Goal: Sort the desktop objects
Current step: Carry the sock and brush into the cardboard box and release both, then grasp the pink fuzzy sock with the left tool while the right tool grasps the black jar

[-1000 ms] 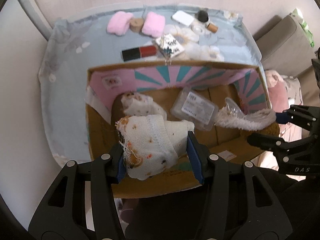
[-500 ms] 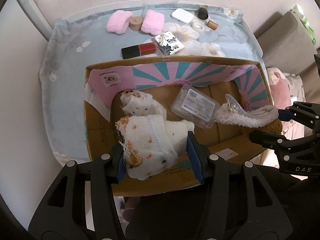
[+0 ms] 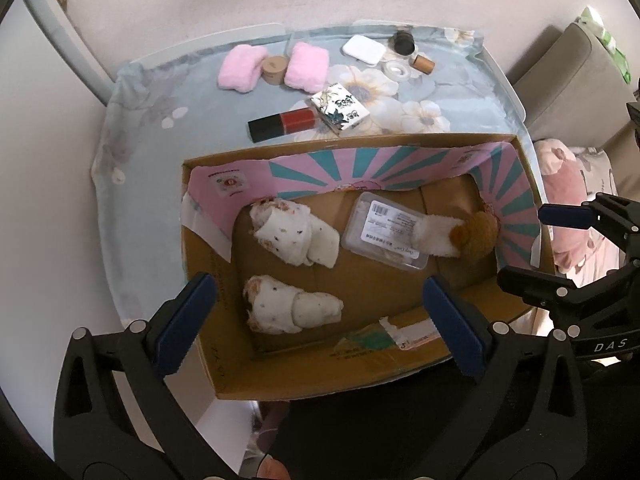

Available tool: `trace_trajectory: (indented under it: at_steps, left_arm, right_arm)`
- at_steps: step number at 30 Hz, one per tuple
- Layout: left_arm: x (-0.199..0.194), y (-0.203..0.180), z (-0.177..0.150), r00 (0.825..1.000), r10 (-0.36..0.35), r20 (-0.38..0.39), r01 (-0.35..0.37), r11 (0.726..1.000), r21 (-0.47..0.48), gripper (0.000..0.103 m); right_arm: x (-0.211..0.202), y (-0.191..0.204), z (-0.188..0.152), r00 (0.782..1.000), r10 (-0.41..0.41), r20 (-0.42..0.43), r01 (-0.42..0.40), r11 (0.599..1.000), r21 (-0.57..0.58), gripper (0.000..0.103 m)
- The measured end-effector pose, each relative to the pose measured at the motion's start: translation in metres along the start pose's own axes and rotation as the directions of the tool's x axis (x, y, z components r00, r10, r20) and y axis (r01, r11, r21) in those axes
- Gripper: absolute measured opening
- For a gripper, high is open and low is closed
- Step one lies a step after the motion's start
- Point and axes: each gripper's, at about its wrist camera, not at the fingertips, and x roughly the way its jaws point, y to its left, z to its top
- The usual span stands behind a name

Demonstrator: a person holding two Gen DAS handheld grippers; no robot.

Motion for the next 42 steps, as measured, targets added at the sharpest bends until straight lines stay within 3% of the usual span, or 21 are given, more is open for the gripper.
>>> trace_trajectory:
  at_steps: [9, 13, 28, 34, 38, 42]
  left_arm:
    - [-0.002, 0.001, 0.001, 1.000, -0.003, 0.002, 0.003, 1.000, -0.012, 0.103]
    - [-0.006, 0.009, 0.004, 0.999, 0.012, 0.031, -0.011, 0.999, -0.038, 0.103]
    - [-0.013, 0.059, 0.049, 0.996, -0.020, 0.082, 0.024, 0.999, -0.047, 0.102]
    - [-0.009, 0.082, 0.094, 0.993, -0.014, 0.117, 0.008, 0.999, 0.053, 0.103]
    - [0.026, 0.097, 0.132, 0.993, -0.033, 0.112, 0.021, 0.995, 0.102, 0.100]
    - [0.059, 0.098, 0.158, 0.992, -0.050, 0.115, 0.033, 0.990, 0.141, 0.095]
  right_arm:
    - [0.000, 0.001, 0.001, 1.000, -0.003, -0.015, 0.003, 1.000, 0.010, 0.085]
    - [-0.006, -0.003, 0.004, 1.000, -0.008, 0.027, 0.007, 0.999, 0.035, 0.085]
    - [-0.015, -0.017, 0.030, 0.997, 0.024, 0.078, -0.032, 0.994, 0.107, 0.085]
    - [-0.042, -0.037, 0.070, 0.989, -0.006, 0.145, -0.012, 0.993, 0.118, 0.085]
    - [-0.046, -0.056, 0.108, 0.980, -0.067, 0.190, 0.044, 0.991, 0.124, 0.085]
    - [-0.025, -0.079, 0.151, 0.967, -0.107, 0.231, 0.072, 0.985, 0.156, 0.085]
